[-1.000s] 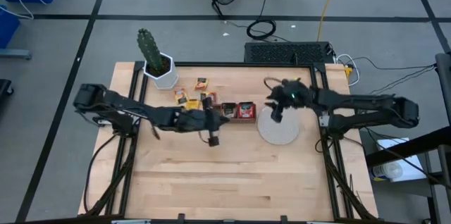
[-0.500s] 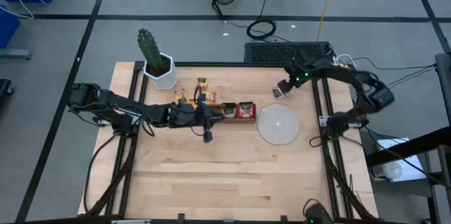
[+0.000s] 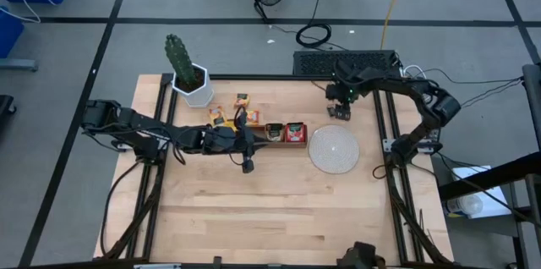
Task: Pick & Place Tea
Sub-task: Put the brown tea bag into the middle section of the wooden organizer
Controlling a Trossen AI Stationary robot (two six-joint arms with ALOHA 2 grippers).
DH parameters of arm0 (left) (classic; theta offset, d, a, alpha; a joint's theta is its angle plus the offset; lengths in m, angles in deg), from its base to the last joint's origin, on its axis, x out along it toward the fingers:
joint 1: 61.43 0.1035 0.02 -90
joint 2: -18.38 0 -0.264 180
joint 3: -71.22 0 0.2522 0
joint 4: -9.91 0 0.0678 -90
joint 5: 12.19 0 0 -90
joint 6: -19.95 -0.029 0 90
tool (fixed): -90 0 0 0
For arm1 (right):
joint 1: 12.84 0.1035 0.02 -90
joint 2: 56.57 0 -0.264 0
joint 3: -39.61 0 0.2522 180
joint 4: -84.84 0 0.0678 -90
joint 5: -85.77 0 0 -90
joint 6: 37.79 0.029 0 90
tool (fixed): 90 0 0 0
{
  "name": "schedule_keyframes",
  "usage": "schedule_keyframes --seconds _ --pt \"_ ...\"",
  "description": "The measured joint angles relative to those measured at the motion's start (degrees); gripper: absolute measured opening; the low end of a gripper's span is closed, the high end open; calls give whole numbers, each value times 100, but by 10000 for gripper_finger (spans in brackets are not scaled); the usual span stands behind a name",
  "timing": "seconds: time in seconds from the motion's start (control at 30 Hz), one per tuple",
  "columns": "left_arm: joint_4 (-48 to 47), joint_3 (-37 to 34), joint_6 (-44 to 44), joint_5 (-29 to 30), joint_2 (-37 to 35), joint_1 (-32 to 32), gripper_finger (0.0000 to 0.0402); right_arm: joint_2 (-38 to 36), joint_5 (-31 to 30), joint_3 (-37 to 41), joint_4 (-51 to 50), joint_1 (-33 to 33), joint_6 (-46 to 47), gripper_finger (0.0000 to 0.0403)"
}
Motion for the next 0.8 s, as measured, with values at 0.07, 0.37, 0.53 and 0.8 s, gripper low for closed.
schedule_keyframes --seconds 0.07,0.37,0.53,0.8 --pt "-21 0 -24 2 0 0 63 146 -76 -7 -128 81 -76 223" --pt "-77 0 -54 7 0 2 63 1143 -156 -31 -355 207 -159 219" --pt "-224 0 26 4 0 2 63 1442 -188 -49 -508 243 7 200" --pt "-380 2 165 2 0 2 63 1444 -221 -27 -589 353 528 61"
